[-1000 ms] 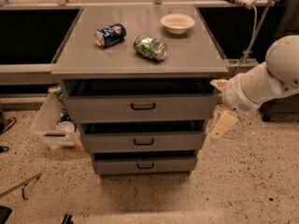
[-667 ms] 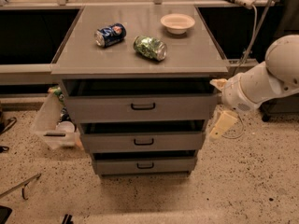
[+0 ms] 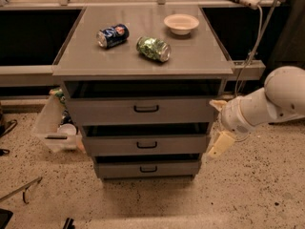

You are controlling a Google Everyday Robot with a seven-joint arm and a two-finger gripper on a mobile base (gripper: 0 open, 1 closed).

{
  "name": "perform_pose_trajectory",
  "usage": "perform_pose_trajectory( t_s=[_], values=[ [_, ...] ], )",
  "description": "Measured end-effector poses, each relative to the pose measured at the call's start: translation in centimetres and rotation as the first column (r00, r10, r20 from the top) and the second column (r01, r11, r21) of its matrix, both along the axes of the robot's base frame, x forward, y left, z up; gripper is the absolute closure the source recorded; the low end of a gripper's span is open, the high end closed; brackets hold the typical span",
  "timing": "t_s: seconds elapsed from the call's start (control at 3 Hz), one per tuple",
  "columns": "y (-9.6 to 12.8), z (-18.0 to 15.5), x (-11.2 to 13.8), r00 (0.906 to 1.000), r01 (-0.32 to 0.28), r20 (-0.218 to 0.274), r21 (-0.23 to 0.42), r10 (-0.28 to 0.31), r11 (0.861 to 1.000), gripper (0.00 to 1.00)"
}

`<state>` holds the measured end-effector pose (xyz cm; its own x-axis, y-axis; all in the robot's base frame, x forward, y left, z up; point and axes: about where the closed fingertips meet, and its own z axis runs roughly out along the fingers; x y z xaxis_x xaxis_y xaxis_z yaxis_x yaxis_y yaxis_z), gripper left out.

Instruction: Open middle drawer

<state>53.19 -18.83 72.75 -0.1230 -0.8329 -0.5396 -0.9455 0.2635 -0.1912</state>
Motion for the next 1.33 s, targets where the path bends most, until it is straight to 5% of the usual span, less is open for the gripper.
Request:
perform_pose_trajectory(
  t_s=[0.67, 1.0, 1.33],
  values=[
    [4.2, -13.3, -0.6, 0.9987, -0.014, -0.046, 0.186, 0.023, 0.982, 0.00],
    [5.6, -17.7, -1.0, 0.9946, -0.042, -0.081, 0.254, 0.065, 0.966, 0.00],
    [5.6, -17.7, -1.0, 0.9946, -0.042, -0.081, 0.254, 0.065, 0.966, 0.00]
  ],
)
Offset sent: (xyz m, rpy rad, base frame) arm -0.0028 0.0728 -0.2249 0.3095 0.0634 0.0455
